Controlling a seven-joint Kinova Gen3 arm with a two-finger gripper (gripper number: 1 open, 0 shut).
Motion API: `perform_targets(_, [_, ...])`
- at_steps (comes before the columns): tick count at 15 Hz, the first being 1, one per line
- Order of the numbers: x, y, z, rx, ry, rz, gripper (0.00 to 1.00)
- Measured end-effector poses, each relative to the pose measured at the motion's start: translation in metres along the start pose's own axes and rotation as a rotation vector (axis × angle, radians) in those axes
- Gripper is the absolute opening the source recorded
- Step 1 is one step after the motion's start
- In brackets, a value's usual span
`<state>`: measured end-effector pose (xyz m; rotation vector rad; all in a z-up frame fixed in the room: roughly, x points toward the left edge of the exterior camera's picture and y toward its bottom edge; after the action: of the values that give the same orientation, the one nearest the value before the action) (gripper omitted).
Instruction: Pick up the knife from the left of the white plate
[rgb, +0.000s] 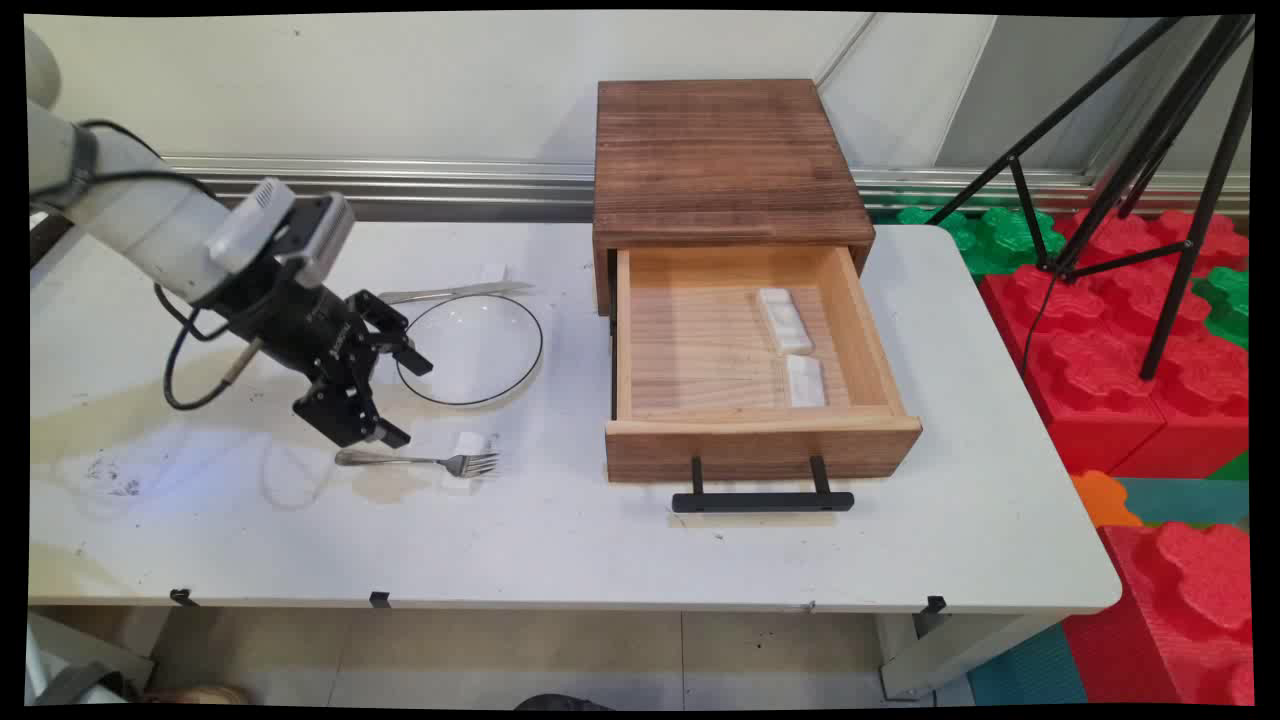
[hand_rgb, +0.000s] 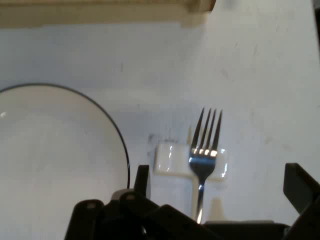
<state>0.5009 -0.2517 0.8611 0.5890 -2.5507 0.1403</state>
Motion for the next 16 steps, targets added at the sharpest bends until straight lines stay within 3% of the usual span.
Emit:
perform_targets(8, [0.087, 0.026, -0.059, 0.005, 0.116, -0.036, 1.0])
perform_targets(13, [0.129, 0.023, -0.085, 0.03, 0.165, -0.001, 1.0])
perform_targets(16, [0.142, 0.016, -0.095, 0.049, 0.173, 0.018, 1.0])
